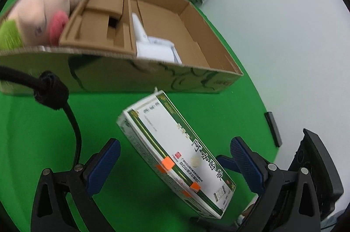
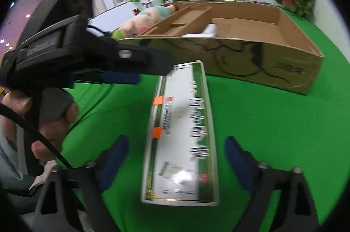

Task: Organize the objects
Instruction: 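Grasp the medicine box with the left gripper and lift it upright, then carry the medicine box with the left gripper over the large box, then lower the medicine box beside the phone stand and open the left gripper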

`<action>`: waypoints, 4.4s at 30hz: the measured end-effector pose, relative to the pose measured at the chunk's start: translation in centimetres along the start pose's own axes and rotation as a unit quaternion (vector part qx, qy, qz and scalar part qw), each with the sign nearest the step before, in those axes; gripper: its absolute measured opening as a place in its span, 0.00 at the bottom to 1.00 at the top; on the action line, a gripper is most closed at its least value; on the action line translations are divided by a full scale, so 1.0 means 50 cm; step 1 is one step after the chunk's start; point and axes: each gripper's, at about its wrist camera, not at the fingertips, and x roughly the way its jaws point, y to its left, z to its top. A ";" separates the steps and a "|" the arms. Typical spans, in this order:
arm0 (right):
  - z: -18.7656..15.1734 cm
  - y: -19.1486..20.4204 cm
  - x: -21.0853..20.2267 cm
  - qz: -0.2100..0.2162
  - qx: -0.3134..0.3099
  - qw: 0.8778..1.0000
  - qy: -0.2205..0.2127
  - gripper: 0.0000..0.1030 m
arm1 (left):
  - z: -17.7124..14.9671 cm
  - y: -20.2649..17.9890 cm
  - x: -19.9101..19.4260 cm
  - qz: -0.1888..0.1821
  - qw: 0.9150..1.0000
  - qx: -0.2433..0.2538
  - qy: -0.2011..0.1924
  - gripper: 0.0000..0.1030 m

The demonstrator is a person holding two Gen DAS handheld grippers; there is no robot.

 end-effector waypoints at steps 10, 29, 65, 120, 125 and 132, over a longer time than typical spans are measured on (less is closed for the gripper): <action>0.007 0.047 0.030 -0.026 -0.039 0.999 0.023 0.91 | -0.014 0.013 0.057 -0.038 0.998 -0.019 0.043 0.77; 0.039 0.011 0.060 -0.091 0.000 0.994 0.059 0.64 | -0.010 0.047 0.057 -0.054 0.996 -0.044 0.054 0.53; 0.193 -0.007 -0.112 -0.118 0.014 0.983 -0.141 0.61 | 0.160 -0.204 -0.144 -0.064 0.991 0.102 -0.060 0.41; 0.325 -0.375 0.147 -0.033 0.130 0.989 0.058 0.61 | 0.477 -0.115 0.330 -0.019 0.995 -0.002 0.102 0.41; 0.319 -0.355 0.167 -0.045 0.119 0.989 0.070 0.61 | 0.475 -0.092 0.340 -0.004 0.994 -0.010 0.111 0.49; 0.322 -0.359 0.170 -0.055 0.123 0.988 0.073 0.60 | 0.467 -0.087 0.291 0.029 0.996 -0.005 0.087 0.50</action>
